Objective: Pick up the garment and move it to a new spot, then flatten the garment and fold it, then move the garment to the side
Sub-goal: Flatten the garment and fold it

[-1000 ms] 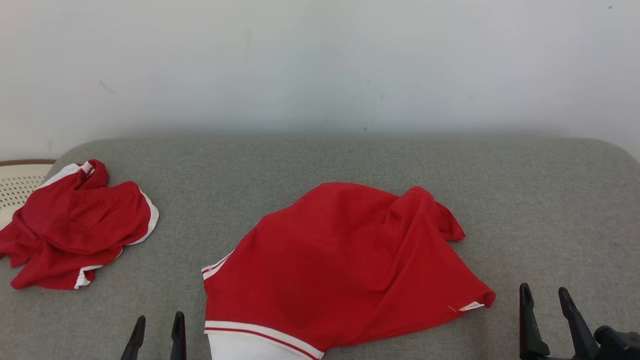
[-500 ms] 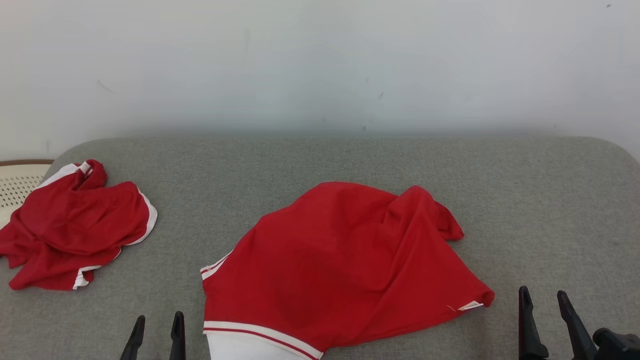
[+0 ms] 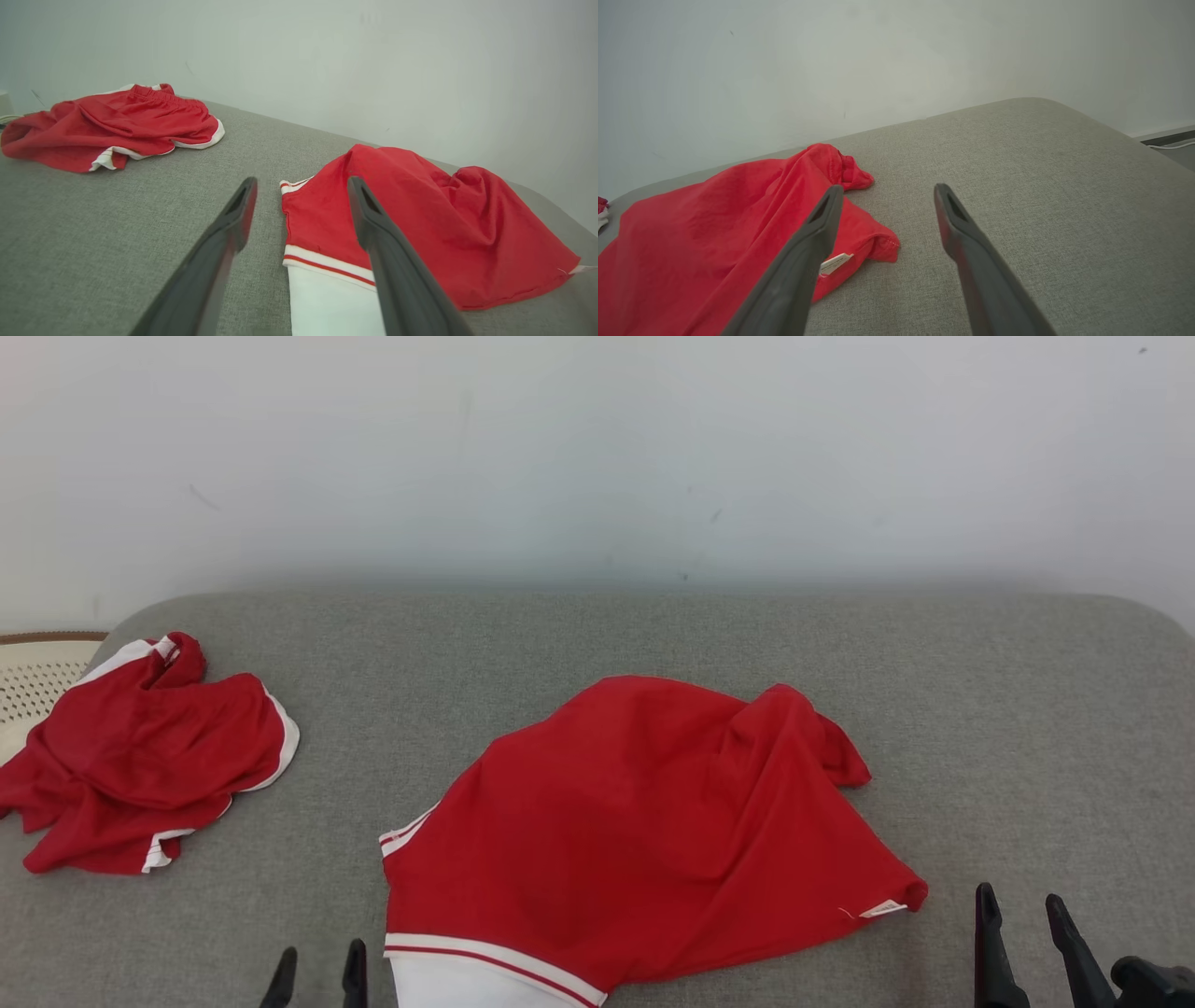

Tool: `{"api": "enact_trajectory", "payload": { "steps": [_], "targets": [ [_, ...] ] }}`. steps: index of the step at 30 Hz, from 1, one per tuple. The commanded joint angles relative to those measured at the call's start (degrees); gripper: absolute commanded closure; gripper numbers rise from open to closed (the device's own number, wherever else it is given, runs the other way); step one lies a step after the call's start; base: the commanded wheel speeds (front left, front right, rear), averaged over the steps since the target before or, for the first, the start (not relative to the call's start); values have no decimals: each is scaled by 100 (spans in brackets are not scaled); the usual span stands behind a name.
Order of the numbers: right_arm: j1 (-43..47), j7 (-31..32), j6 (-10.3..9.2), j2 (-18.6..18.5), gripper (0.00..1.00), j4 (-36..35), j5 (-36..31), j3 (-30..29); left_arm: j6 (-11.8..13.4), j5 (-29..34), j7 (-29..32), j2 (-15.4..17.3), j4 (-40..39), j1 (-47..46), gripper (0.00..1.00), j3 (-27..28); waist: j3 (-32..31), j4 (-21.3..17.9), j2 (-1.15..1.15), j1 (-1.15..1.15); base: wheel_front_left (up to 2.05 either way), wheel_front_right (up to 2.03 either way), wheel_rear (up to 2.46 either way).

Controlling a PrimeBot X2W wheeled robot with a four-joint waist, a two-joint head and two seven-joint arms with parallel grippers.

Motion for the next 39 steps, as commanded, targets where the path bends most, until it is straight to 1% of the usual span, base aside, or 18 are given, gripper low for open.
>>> {"api": "enact_trajectory", "payload": {
  "steps": [1,3,5,11,17,23,31,37,39],
  "targets": [
    [-113,-11,5,5,0,102,59,-23,-43,-9,8,-10,103,147,0,-90,22,30,0,0,0,0,0],
    [-136,7,5,6,0,178,44,-23,-53,-45,17,-17,163,150,0,-143,39,44,0,0,0,0,0],
    [-233,38,5,5,0,348,-5,3,-115,-96,22,-19,335,115,0,-228,75,69,0,0,0,0,0],
    [-667,166,5,5,0,1078,-171,-5,-263,-278,-30,-53,988,78,0,-430,188,111,0,0,0,0,0],
    [-1161,128,5,4,0,1822,-329,-71,-393,-446,-64,-84,1474,-50,0,-734,357,172,0,0,0,0,0],
    [-1591,62,5,-48,0,2533,-421,-111,-367,-558,-108,-100,1846,-179,0,-892,451,218,0,0,0,0,0],
    [-2087,-82,5,-169,0,3376,-497,-150,-429,-693,-137,-105,2268,-393,0,-1075,556,253,0,0,0,0,0],
    [-2344,-159,5,-190,0,3833,-406,-247,-438,-786,-150,-109,2482,-533,0,-1187,612,278,0,0,0,0,0],
    [-2437,-240,5,-165,0,3938,-220,-296,-437,-819,-139,-108,2540,-569,0,-1230,621,293,0,0,0,0,0]
  ]
}}
